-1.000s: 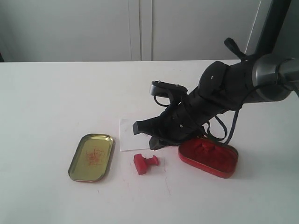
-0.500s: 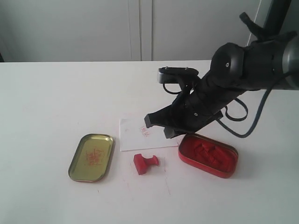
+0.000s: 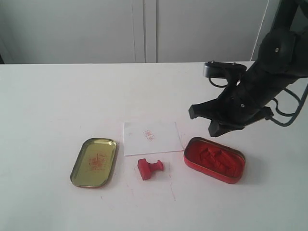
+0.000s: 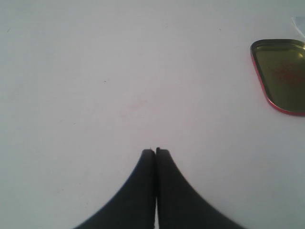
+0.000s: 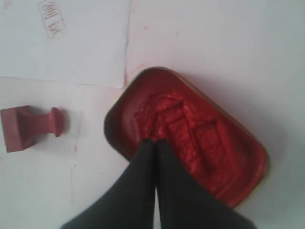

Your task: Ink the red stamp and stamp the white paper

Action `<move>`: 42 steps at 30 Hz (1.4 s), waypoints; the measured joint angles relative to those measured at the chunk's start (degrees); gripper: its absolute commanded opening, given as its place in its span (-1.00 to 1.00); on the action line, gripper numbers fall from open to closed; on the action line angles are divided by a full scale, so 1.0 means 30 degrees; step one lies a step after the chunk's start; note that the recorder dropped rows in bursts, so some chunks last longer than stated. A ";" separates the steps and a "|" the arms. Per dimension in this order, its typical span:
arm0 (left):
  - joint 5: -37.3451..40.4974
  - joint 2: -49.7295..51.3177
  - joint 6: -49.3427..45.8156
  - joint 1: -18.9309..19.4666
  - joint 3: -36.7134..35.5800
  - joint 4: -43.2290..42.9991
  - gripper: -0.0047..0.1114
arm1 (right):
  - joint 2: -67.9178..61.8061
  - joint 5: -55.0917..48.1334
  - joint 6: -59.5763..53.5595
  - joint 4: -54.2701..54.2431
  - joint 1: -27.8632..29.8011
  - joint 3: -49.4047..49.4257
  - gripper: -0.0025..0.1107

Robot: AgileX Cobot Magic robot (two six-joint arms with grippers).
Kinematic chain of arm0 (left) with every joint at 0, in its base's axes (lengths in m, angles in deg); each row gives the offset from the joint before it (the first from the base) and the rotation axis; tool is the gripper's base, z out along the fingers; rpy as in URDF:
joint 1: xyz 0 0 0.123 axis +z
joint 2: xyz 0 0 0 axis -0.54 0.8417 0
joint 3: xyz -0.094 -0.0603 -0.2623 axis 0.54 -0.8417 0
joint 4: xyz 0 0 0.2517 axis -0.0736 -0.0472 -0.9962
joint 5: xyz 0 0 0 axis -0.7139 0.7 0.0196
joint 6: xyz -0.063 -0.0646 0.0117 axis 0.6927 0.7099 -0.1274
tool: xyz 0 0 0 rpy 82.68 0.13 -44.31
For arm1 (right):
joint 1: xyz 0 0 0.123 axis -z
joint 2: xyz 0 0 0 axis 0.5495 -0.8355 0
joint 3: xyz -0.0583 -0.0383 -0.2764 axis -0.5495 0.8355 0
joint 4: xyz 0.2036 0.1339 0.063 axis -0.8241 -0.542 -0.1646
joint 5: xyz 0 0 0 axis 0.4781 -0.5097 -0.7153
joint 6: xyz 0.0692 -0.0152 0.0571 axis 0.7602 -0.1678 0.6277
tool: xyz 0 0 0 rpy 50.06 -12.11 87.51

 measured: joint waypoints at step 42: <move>0.0000 0.0000 0.0000 0.0000 0.0000 0.0000 -0.92 | 0.4102 -0.3428 0.0085 0.2629 0.6152 0.0000 -0.96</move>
